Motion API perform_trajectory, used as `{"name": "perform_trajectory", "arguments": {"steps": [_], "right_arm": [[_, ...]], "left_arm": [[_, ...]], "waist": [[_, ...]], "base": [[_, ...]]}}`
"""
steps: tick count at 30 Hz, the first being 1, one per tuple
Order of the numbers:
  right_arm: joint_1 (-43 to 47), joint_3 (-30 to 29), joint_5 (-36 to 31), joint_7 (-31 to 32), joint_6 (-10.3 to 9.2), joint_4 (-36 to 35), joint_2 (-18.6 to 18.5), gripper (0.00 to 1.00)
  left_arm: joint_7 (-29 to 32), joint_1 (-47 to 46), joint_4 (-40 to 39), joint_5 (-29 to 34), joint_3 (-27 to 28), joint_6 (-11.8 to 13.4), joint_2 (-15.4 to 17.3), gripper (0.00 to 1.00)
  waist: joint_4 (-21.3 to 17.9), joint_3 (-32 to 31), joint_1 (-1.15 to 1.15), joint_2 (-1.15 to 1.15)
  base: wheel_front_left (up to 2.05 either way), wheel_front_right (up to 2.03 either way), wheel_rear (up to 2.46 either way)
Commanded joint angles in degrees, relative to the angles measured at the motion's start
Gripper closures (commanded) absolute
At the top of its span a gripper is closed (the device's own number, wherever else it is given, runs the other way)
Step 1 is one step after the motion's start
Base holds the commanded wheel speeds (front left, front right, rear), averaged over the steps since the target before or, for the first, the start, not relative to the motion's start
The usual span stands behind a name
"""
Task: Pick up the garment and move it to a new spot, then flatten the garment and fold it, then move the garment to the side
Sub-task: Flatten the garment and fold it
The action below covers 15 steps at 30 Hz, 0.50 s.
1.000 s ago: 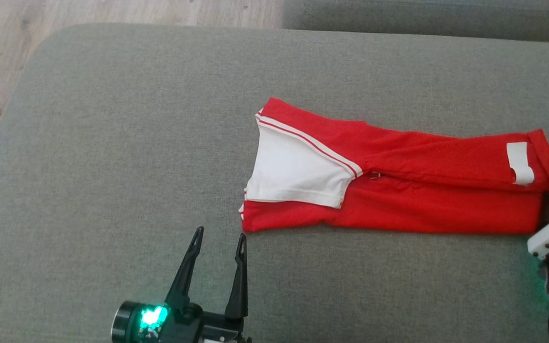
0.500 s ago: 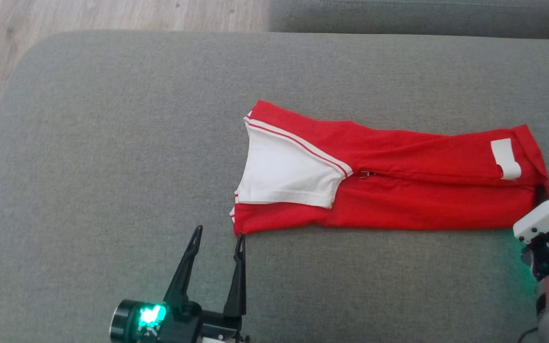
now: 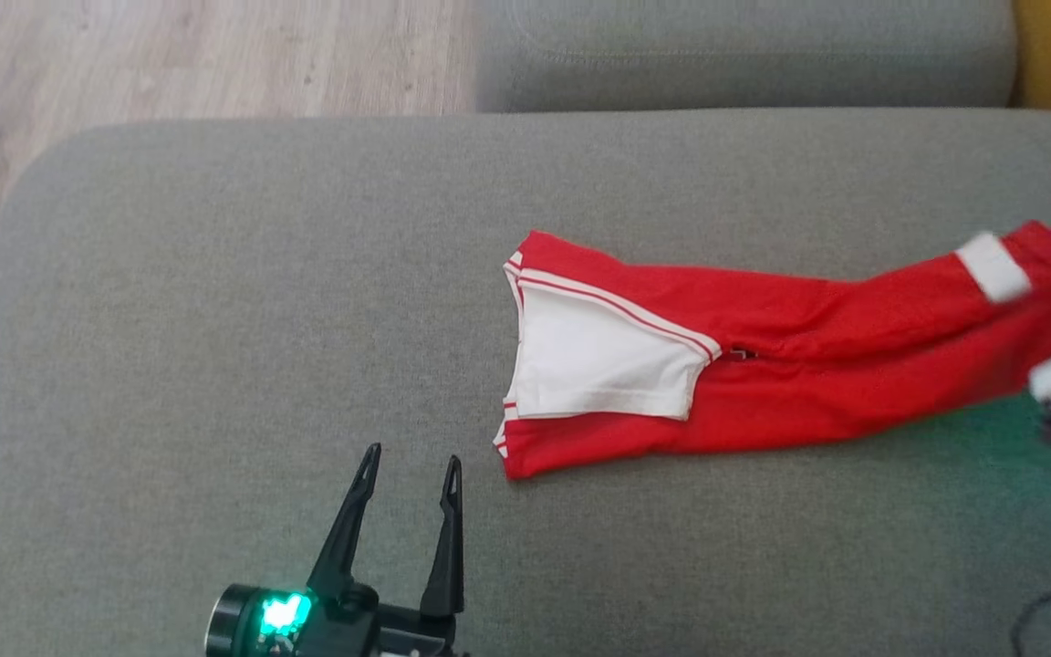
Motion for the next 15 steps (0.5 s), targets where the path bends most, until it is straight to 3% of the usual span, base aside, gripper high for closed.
{"name": "perform_trajectory", "arguments": {"steps": [1, 9, 15], "right_arm": [[-0.8, 3.05, 1.73, 0.53, -0.05, -4.78, 0.65, 1.0], [2.6, 15.13, 8.58, 5.63, -0.05, -22.27, 9.55, 1.0], [3.36, 24.29, 11.8, 7.06, -0.05, -24.45, 10.98, 1.0]], "left_arm": [[-0.29, -0.57, -1.48, 0.48, 2.06, -0.23, -0.75, 0.0], [-0.29, 0.34, -0.84, 0.75, 1.8, -1.46, -0.8, 0.0], [-0.29, 0.79, -0.45, 0.82, 1.54, -2.07, -0.85, 0.0]], "waist": [[-0.09, -0.92, 0.0, 0.0], [2.99, -3.94, 0.0, 0.0], [7.06, -5.01, 0.0, 0.0]], "base": [[0.0, 0.0, 0.0], [0.0, 0.0, 0.0], [0.0, 0.0, 0.0]]}}
